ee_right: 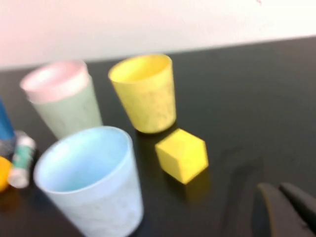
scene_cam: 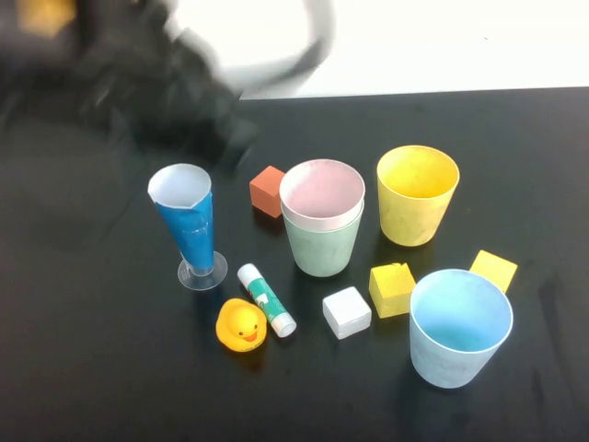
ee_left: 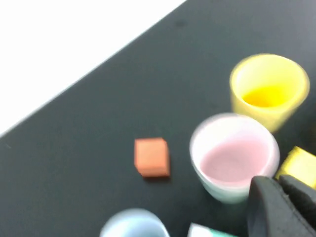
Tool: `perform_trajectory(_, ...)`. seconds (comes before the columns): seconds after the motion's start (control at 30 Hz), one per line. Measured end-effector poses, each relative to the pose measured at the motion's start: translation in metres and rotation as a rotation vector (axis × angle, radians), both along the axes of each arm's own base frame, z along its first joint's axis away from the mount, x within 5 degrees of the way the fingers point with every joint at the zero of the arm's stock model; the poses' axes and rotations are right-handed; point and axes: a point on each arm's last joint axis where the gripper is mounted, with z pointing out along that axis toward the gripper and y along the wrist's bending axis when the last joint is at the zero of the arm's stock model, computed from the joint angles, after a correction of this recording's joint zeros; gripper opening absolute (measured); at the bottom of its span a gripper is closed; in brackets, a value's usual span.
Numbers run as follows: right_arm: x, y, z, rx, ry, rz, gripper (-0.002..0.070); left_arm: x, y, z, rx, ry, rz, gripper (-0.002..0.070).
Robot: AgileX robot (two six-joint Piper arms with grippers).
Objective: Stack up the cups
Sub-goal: Pick up the yellow cup
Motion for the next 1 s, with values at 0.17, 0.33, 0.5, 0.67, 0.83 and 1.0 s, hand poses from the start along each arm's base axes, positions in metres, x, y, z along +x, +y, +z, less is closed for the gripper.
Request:
perform_trajectory(0.17, 0.034, 0.0, 0.026, -0.211, 0.119, 0.078, -0.0004, -0.046, 0.03, -0.035, -0.045, -0.007, -0.002, 0.0002)
perform_trajectory(0.33, 0.072, 0.003, 0.067, -0.357, 0.144, 0.194, -0.0004, -0.08, 0.054, -0.084, -0.127, -0.001, 0.034, 0.0002)
perform_trajectory(0.5, 0.115, 0.008, 0.104, -0.441, 0.184, 0.345, -0.0004, -0.104, 0.07, -0.13, -0.149, 0.049, 0.054, 0.0001)
perform_trajectory(0.67, 0.148, 0.02, 0.134, -0.513, 0.194, 0.515, -0.0004, -0.119, 0.079, -0.149, -0.164, 0.054, 0.053, 0.0001)
perform_trajectory(0.83, 0.179, 0.045, 0.151, -0.622, 0.162, 0.63, -0.0004, -0.121, 0.08, -0.151, -0.173, 0.048, 0.055, 0.0001)
perform_trajectory(1.0, 0.214, 0.072, 0.15, -0.723, 0.2, 0.659, -0.0003, -0.12, 0.081, -0.151, -0.173, 0.041, 0.057, 0.0001)
